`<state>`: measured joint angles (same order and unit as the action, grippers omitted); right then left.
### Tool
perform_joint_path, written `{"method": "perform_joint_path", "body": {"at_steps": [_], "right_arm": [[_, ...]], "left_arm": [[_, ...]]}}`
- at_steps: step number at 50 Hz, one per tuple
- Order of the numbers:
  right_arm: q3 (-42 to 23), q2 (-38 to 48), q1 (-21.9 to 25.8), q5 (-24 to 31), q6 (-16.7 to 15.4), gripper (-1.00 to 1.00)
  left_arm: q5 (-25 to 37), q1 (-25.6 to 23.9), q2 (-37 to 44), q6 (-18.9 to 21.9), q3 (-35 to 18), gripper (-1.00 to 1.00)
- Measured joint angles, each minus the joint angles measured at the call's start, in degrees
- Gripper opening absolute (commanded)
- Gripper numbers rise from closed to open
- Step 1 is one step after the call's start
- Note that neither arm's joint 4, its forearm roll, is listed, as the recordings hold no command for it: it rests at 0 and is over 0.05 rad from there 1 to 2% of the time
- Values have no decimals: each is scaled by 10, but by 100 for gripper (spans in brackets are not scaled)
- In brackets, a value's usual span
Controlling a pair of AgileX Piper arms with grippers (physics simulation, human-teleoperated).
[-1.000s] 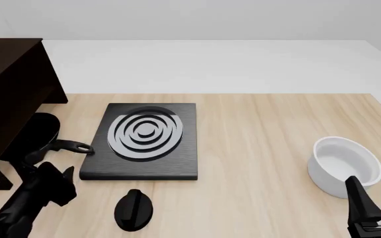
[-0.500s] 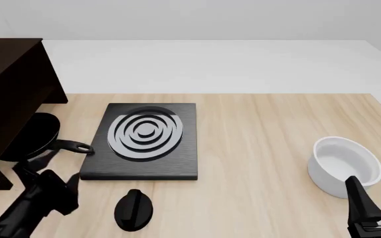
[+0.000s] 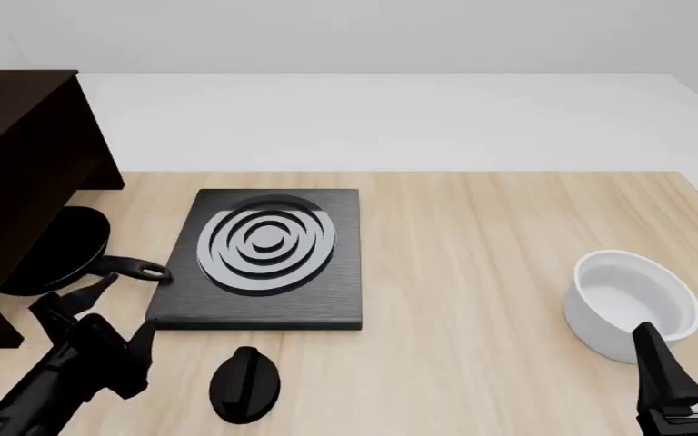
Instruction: Put the frying pan under the cabinet shelf.
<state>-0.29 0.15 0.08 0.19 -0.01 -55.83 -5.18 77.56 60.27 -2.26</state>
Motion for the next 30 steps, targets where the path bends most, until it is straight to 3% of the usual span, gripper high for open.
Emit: {"method": "perform_joint_path", "body": {"at_steps": [15, 30], "right_arm": [[0, 0, 0, 0, 0, 100], [0, 0, 0, 0, 0, 100]], "left_arm": [[60, -23, -54, -14, -10, 100], [82, -43, -69, -20, -17, 100]]}}
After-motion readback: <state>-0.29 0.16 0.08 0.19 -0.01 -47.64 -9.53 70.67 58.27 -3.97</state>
